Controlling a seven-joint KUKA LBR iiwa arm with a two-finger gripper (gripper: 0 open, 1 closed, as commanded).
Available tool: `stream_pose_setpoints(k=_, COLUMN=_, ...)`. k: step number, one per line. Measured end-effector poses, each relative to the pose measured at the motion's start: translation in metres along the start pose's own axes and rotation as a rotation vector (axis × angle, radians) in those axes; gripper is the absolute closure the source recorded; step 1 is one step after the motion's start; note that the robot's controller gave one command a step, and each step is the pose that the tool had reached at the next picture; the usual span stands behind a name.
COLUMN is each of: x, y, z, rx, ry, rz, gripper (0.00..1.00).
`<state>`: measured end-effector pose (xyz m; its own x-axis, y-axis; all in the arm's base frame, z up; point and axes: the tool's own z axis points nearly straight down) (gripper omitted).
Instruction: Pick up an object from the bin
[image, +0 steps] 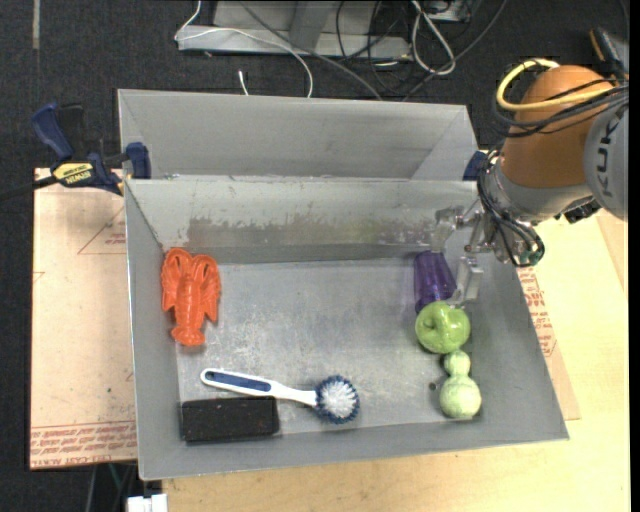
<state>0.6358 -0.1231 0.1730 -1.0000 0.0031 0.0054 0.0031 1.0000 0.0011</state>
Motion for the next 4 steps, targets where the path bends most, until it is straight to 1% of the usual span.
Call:
stream_pose_setpoints(k=1, x=-0.002, y=0.001, z=-0.005, rx=0.001, ry=-0.008, rz=-0.003, gripper=0.0)
stream_pose_setpoints(k=2, x=0.03, y=-0.019, z=0.067, rx=0.003, ry=-0.021, rz=-0.116, gripper=0.0)
stream_pose_setpoints(k=3, x=-0.006, y=-0.017, z=0.034, rx=0.0, ry=-0.025, rz=0.249, gripper=0.0)
stream_pose_setpoints(k=4, x=0.036, y=-0.027, z=0.054, rx=0.002, ry=-0.033, rz=-0.164, gripper=0.0)
